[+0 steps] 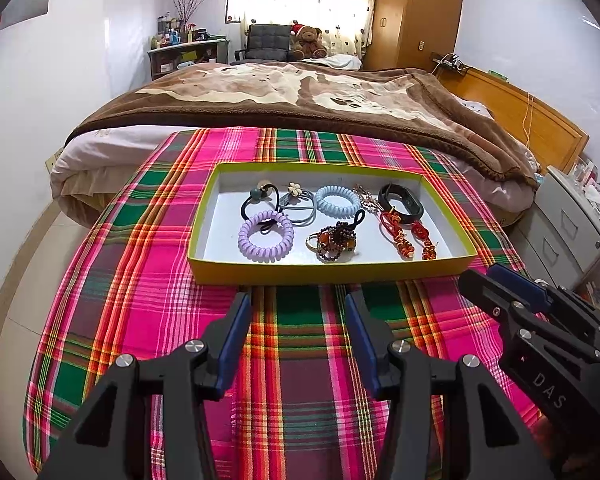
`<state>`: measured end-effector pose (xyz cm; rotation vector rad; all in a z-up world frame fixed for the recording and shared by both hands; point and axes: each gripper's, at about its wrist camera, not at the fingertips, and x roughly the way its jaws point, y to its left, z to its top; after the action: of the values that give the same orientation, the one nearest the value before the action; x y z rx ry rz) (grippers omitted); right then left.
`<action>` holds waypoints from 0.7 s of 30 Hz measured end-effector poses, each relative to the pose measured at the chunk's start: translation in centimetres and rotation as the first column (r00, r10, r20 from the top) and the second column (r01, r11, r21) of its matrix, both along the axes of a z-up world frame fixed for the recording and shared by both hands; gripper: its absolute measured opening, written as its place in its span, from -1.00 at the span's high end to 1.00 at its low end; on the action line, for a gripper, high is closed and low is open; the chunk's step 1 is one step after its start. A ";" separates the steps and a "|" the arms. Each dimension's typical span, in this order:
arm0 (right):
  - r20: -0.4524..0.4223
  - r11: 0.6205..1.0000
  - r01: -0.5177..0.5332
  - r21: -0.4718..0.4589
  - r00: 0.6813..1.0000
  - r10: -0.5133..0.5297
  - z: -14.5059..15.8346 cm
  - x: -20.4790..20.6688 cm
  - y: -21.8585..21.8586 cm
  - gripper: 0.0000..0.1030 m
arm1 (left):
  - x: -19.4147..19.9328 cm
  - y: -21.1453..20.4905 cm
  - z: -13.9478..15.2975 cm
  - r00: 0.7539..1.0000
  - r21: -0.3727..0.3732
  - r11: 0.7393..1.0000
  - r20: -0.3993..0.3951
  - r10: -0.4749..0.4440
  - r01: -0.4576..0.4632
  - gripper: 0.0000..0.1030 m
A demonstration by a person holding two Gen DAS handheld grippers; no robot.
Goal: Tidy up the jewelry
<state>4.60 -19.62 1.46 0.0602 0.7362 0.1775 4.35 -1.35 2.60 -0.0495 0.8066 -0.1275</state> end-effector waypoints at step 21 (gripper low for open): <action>-0.006 1.000 0.001 -0.002 1.000 -0.001 -0.2 0.0 0.2 0.30 | 0.0 0.2 0.0 1.000 -0.008 1.000 -0.003 0.017 -0.017 0.02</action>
<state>4.57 -19.40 1.30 0.0595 0.7419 0.1759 4.34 -1.15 2.57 -0.0641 0.8082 -0.1142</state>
